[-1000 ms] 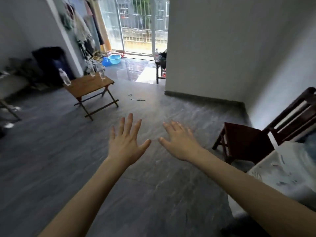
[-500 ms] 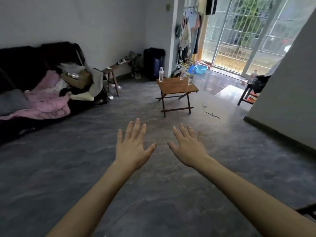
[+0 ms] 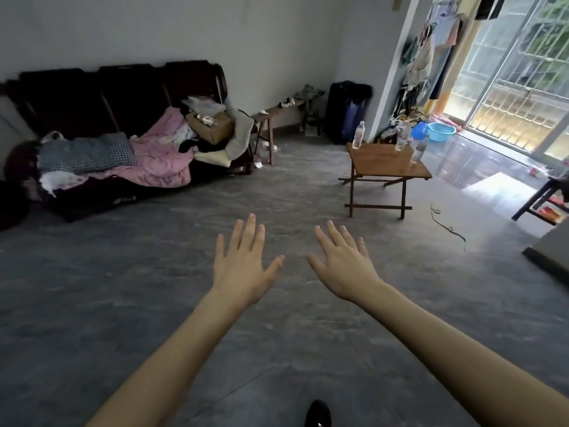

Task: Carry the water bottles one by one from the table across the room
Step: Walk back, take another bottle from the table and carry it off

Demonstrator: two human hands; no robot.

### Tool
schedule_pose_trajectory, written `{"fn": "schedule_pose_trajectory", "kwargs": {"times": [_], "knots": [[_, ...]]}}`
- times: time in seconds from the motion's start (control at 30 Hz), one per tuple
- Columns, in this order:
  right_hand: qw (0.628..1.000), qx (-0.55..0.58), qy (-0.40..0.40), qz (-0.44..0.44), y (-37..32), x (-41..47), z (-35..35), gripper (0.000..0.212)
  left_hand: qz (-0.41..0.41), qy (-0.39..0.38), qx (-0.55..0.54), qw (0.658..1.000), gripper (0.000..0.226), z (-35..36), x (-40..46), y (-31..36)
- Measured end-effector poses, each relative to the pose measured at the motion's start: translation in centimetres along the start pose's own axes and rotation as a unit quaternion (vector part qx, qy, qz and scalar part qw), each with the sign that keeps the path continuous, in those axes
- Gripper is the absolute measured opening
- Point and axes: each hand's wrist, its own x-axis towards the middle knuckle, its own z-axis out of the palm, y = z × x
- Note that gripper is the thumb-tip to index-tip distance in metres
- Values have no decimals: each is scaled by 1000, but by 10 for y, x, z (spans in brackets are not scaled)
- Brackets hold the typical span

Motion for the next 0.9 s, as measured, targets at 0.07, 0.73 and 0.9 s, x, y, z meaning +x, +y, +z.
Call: {"fn": "schedule_pose_trajectory", "kwargs": {"times": [0.07, 0.73, 0.9], "knots": [[1000, -3, 5, 2, 10, 17, -5, 69, -6, -5, -7, 1000, 83, -1, 16, 4], [999, 44, 3, 6, 161, 203, -70, 75, 19, -21, 0, 1000, 79, -31, 239, 126], [999, 33, -1, -1, 164, 264, -74, 74, 15, -19, -6, 1000, 77, -34, 297, 123]]}}
